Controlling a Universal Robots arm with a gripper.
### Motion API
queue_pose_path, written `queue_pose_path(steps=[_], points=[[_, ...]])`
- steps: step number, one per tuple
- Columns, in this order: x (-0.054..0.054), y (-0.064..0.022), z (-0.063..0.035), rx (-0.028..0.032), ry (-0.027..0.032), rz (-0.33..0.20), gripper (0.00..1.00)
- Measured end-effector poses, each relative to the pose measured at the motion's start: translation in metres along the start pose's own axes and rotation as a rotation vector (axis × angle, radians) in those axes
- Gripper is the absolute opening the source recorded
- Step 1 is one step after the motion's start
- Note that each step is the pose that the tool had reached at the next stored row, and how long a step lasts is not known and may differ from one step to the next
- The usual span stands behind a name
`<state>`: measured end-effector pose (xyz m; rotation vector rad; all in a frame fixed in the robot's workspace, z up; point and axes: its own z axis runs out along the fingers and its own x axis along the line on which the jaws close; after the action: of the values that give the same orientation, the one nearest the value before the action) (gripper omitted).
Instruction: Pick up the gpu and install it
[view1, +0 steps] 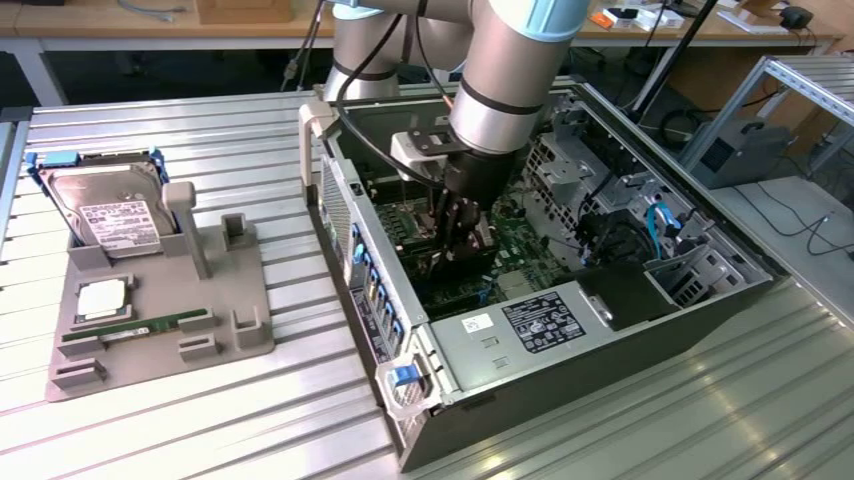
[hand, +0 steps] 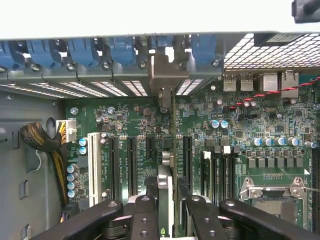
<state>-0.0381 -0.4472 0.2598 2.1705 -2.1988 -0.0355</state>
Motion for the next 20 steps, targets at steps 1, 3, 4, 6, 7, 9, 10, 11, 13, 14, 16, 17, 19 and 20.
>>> queue_pose_path(steps=[1, 3, 4, 6, 7, 9, 10, 11, 13, 14, 16, 17, 19, 20], points=[[0.0, 0.0, 0.0, 0.0, 0.0, 0.0, 0.27], [0.0, 0.0, 0.0, 0.0, 0.0, 0.0, 0.27], [0.0, 0.0, -0.0002, 0.0001, -0.0003, 0.0, 0.27], [0.0, 0.0002, -0.0033, 0.0006, -0.0018, 0.0, 0.27], [0.0, 0.0003, -0.0065, 0.0, 0.0006, 0.0, 0.27], [0.0, 0.0005, -0.0088, 0.0, 0.0, 0.0, 0.27], [0.0, 0.0005, -0.0091, 0.0001, -0.0002, 0.0, 0.27], [0.0, 0.0005, -0.0092, 0.0001, -0.0003, 0.0, 0.27], [0.0, 0.0006, -0.0098, 0.0, 0.0002, 0.0, 0.27], [0.0, 0.0006, -0.0104, -0.0001, 0.0003, 0.0, 0.27], [0.0, 0.0006, -0.0113, 0.0002, -0.0011, 0.0, 0.27], [0.001, 0.0003, -0.0121, 0.0, -0.0015, 0.0, 0.27], [0.001, -0.0008, -0.014, -0.0002, -0.0027, -0.001, 0.27], [0.001, -0.0008, -0.015, -0.0001, -0.0044, 0.0, 0.27]])
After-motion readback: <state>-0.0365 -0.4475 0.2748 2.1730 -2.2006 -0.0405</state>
